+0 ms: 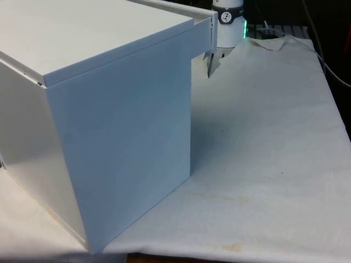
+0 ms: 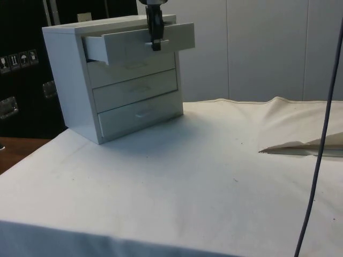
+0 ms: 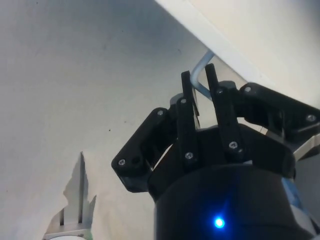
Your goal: Open the drawer, then close it.
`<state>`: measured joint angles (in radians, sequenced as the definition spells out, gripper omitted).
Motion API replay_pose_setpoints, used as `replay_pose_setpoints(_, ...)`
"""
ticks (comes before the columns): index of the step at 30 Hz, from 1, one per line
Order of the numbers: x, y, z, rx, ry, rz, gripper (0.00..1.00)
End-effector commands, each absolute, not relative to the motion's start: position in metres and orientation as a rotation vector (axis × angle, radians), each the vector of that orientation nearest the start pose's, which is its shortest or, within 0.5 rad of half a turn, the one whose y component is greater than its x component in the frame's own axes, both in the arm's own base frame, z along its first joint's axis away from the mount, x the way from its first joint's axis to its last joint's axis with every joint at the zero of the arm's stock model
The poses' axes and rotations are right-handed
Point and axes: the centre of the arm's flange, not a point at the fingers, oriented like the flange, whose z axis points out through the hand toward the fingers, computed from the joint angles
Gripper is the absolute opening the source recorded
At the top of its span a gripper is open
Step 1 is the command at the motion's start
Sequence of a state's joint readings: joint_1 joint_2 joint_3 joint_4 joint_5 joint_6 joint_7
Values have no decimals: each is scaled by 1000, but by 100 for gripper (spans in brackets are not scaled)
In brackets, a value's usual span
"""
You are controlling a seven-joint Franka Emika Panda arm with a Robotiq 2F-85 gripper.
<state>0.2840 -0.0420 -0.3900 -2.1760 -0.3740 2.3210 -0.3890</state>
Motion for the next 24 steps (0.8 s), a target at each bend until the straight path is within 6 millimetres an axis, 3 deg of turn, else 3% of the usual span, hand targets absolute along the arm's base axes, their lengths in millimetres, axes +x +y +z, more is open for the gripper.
replay_pose_setpoints(1,526,-67,427,-3328,-873,-185,10)
replay_pose_setpoints(6,521,-67,427,-3318,-878,-192,10)
replay_pose_setpoints(7,539,-65,427,-3332,-882,-194,10)
replay_pose_setpoints(8,520,-67,427,-3316,-877,-193,10)
replay_pose_setpoints(14,515,-67,428,-3304,-875,-205,10)
replay_pose_setpoints(15,533,-65,429,-3319,-880,-206,10)
replay_pose_setpoints(16,515,-67,428,-3302,-876,-207,10)
replay_pose_setpoints(22,509,-66,431,-3289,-879,-221,10)
replay_pose_setpoints(23,527,-65,430,-3304,-881,-222,10)
replay_pose_setpoints(24,509,-67,431,-3287,-879,-222,10)
